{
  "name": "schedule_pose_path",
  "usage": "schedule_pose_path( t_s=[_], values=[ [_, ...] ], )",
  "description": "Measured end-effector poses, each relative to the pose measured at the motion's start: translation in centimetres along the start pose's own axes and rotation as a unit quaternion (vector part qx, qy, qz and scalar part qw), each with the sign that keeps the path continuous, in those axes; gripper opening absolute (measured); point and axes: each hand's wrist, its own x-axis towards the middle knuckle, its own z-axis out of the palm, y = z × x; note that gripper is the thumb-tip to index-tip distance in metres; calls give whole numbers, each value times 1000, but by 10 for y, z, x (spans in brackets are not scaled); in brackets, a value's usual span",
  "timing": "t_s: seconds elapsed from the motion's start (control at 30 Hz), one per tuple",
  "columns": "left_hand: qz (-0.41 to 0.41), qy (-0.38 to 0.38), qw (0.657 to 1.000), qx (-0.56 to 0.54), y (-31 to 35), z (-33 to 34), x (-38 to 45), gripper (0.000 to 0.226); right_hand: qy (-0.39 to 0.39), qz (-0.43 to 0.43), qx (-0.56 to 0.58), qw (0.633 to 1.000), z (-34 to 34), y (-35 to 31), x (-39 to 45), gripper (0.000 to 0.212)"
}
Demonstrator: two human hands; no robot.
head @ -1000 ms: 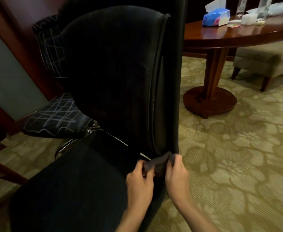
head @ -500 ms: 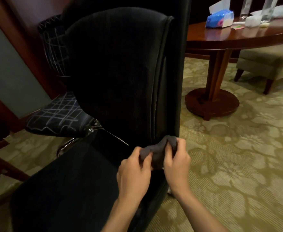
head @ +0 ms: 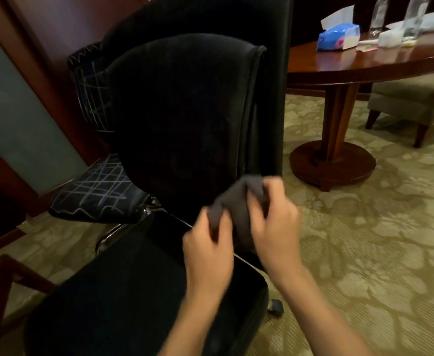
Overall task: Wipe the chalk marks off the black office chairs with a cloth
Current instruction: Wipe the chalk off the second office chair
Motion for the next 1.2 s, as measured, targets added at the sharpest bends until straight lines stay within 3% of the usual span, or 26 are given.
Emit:
schedule_pose_path(
  t_s=[0.07, 0.13, 0.2, 0.33, 0.47, 0.63, 0.77, 0.9, 1.0, 1.07, 1.2],
  values=[
    [-66, -25, 998, -1, -18, 4, -26, 22, -37, 18, -9, 999, 0, 11, -28, 10],
    [-81, -23, 996, -30, -17, 7, -28, 16, -46, 15, -29, 998, 0, 11, -31, 9],
    [-8, 12, 999, -31, 5, 3, -4, 20, -32, -4, -35, 999, 2, -3, -8, 5],
    [116, 74, 988, -66, 67, -2, 62, 17, 76, -44, -20, 996, 5, -48, 79, 11],
    [122, 75, 990, -13, 109, -4, 128, 12, 88, -44, -15, 995, 13, -71, 125, 13],
    [150, 22, 988, 28, 84, 1, 115, 14, 119, -5, 16, 993, 11, -37, 79, 14],
    [150, -6, 987, 52, 34, 0, 60, 16, 32, -6, -9, 999, 7, 2, 10, 7],
    [77, -65, 991, 89, -24, -3, 5, 15, -60, 5, -45, 997, 3, 38, -57, 18],
    [-46, -159, 974, 154, -63, 7, -25, 11, -114, 92, -104, 984, 2, 76, -97, 29],
    [-136, -223, 952, 158, -82, 15, -40, 22, -144, 150, -130, 970, -3, 95, -116, 29],
    [-196, -203, 957, 62, -89, 24, -52, 20, -88, 189, -66, 976, -14, 98, -115, 14]
  ],
)
